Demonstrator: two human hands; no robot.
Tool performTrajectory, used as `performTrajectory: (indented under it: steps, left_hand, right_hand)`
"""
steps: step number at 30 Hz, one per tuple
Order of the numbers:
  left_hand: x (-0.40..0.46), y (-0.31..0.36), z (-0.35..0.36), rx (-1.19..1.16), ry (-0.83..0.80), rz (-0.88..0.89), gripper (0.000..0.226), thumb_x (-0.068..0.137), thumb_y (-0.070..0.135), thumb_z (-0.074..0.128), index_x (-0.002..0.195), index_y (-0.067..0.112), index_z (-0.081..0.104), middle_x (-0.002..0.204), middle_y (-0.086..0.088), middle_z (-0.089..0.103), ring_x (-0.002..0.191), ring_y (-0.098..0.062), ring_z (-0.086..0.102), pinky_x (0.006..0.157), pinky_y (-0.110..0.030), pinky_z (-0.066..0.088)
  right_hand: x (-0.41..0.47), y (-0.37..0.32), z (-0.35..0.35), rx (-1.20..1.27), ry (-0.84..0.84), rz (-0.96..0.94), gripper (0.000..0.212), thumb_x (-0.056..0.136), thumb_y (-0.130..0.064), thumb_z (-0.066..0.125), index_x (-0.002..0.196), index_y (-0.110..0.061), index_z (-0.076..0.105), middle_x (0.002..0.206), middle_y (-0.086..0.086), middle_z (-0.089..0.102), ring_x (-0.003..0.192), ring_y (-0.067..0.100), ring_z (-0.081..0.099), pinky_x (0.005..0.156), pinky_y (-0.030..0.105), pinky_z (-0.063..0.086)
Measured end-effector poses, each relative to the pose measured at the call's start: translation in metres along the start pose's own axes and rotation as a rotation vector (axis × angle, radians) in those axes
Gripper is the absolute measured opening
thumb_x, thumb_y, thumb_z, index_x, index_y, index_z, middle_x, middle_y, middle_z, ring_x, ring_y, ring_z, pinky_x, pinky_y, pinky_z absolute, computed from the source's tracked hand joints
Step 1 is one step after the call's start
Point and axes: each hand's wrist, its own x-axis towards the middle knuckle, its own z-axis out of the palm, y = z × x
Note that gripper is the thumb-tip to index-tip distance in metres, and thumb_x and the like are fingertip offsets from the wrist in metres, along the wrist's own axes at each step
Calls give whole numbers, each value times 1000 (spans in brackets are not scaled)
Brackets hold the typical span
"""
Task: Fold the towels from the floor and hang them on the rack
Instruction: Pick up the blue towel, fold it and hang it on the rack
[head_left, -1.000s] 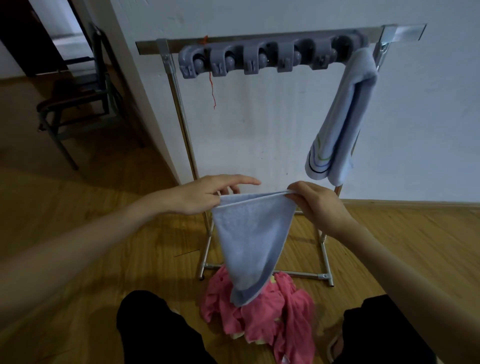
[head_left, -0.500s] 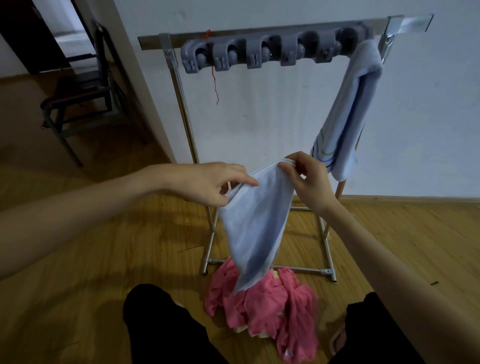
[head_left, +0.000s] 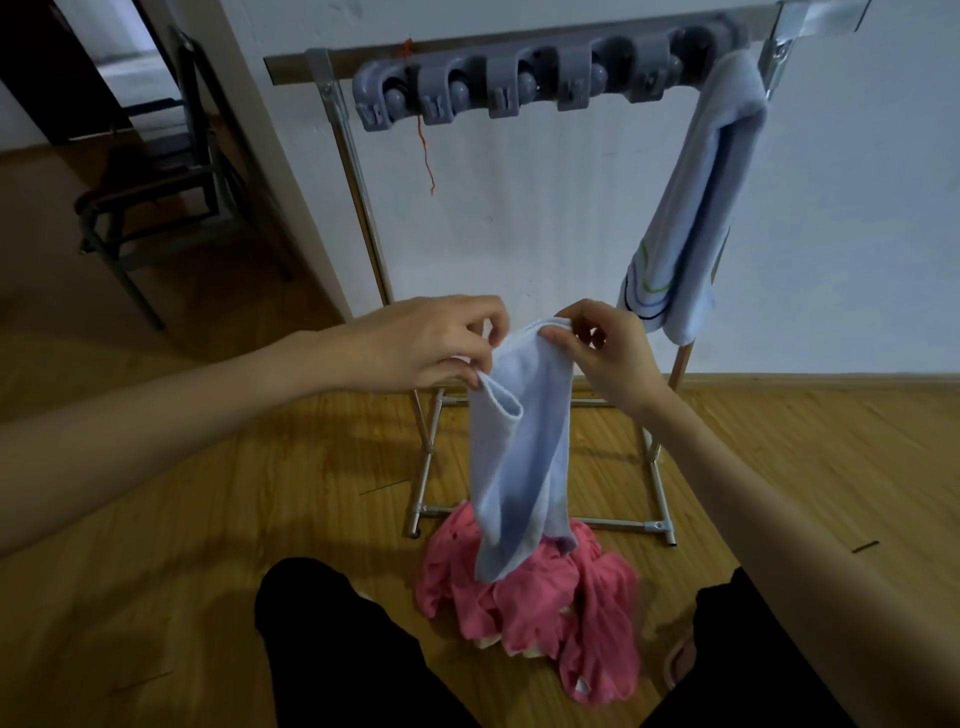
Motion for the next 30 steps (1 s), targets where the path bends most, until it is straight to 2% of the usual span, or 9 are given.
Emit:
performTrajectory:
  steps: [3, 6, 8, 10, 13, 17, 21, 27, 30]
  left_hand:
    - [2, 7, -1, -30, 56, 10, 11, 91, 22, 54, 90, 15, 62, 119, 0, 55, 87, -7, 54, 67, -15, 47]
    - [8, 5, -9, -106, 90, -60, 18, 95, 26, 43, 99, 17, 57, 103, 5, 58, 82, -8, 56, 67, -29, 50]
    - [12, 2, -16, -90, 142, -92, 26, 94, 32, 36, 100, 16, 56, 93, 8, 54, 74, -6, 52, 64, -27, 48]
    - [16, -1, -23, -20, 194, -94, 29, 94, 34, 35, 101, 16, 56, 92, 9, 52, 72, -9, 51, 60, -27, 48]
    - [22, -9, -34, 75, 251, -96, 30, 96, 34, 35, 104, 16, 58, 94, 2, 58, 72, -16, 57, 56, -28, 48]
    - [26, -15, -56, 89, 334, -127, 32, 97, 34, 35, 108, 15, 58, 95, -2, 62, 74, -19, 59, 60, -28, 49]
    - [29, -21, -76, 104, 430, -183, 29, 98, 33, 37, 109, 15, 57, 94, -4, 61, 77, -17, 57, 64, -14, 38]
    - [27, -13, -68, 96, 362, -174, 34, 96, 36, 35, 107, 16, 60, 90, -2, 64, 73, -16, 56, 62, -18, 40]
    - [23, -10, -55, 91, 328, -177, 34, 95, 39, 35, 102, 19, 62, 80, 5, 61, 63, -11, 52, 55, -16, 35]
  right_hand:
    - [-2, 0, -5, 49, 44, 27, 17, 87, -22, 69, 82, -6, 67, 63, -2, 57, 57, 5, 45, 55, 16, 36]
    - [4, -6, -11, 144, 109, 44, 15, 86, -21, 70, 81, -8, 66, 59, -12, 57, 56, 5, 48, 55, 22, 41]
    - [11, -14, -15, 198, 137, 54, 12, 87, -19, 70, 81, -9, 66, 53, -14, 56, 52, 3, 49, 52, 21, 42]
    - [18, -24, -18, 239, 134, 41, 11, 87, -14, 69, 84, -5, 66, 54, -7, 57, 48, 5, 49, 50, 22, 43]
    - [29, -37, -22, 269, 100, -15, 6, 90, -8, 65, 90, -2, 65, 62, 10, 59, 51, 13, 53, 52, 27, 47]
    - [43, -53, -29, 335, 61, -76, 7, 91, -3, 60, 97, 1, 64, 73, 14, 62, 57, 13, 55, 56, 25, 47]
    - [54, -69, -32, 315, 71, -148, 15, 93, -7, 59, 102, 3, 65, 79, 18, 64, 62, 6, 54, 57, 20, 44]
    - [55, -72, -26, 361, 115, -123, 12, 90, -5, 63, 99, 2, 69, 81, 15, 70, 68, 17, 63, 61, 31, 53]
    - [47, -71, -22, 404, 99, -82, 8, 88, -4, 66, 92, -9, 69, 75, 1, 71, 67, 14, 64, 63, 29, 54]
